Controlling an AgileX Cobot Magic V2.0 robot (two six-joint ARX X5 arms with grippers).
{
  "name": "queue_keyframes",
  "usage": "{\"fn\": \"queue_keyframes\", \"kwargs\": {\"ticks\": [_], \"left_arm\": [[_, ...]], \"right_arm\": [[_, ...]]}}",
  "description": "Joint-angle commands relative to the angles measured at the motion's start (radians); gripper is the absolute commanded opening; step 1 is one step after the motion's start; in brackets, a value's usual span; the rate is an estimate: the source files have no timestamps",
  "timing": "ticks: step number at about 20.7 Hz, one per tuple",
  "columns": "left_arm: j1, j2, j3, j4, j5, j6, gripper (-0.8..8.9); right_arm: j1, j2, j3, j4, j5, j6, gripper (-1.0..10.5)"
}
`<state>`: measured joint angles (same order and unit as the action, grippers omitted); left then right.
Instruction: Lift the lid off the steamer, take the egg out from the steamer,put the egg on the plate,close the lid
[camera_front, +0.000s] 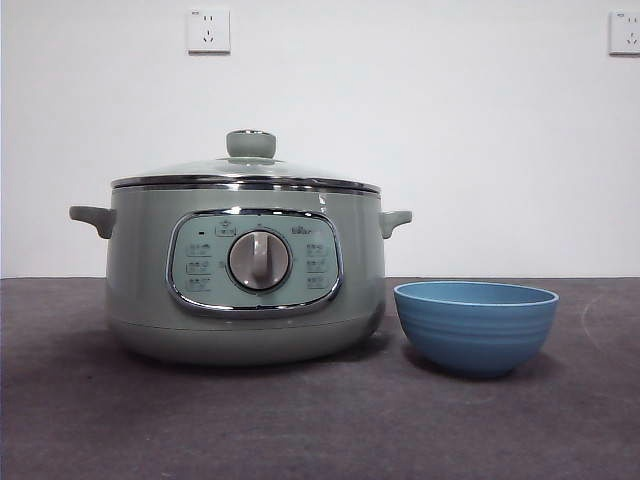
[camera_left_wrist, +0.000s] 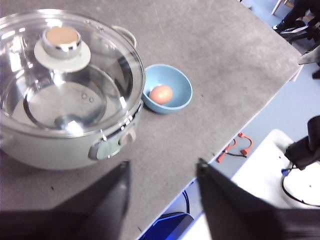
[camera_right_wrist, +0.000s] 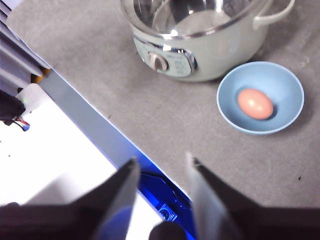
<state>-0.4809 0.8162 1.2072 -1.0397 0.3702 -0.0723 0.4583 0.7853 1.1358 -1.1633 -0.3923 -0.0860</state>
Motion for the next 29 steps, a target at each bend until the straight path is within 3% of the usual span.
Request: {"fn": "queue_keyframes", "kwargs": {"ticks": [1,22,26,29], "left_arm": [[-0.002,-0.018,-0.007,-0.009,0.002,-0.003,-0.08],[-0.002,-0.02,-0.007,-0.019,-0.002,-0.002,-0.04],[-0.002,-0.02,-0.007,0.022,-0.085,0.042,-0.03],[-0.002,-0.02,-0.008,0.105,-0.208,0.087,-0.03]], "right_arm": [[0.001,0.0,-0.001,-0.001,-0.001,0.003,-0.1],[0.001,0.0,-0.001,0.0,0.002,0.003,0.0],[0.001,0.0,-0.001,0.0,0.002,0.003,0.0],[0.001,0.0,-0.001,0.0,0.002,0.003,0.0]]}}
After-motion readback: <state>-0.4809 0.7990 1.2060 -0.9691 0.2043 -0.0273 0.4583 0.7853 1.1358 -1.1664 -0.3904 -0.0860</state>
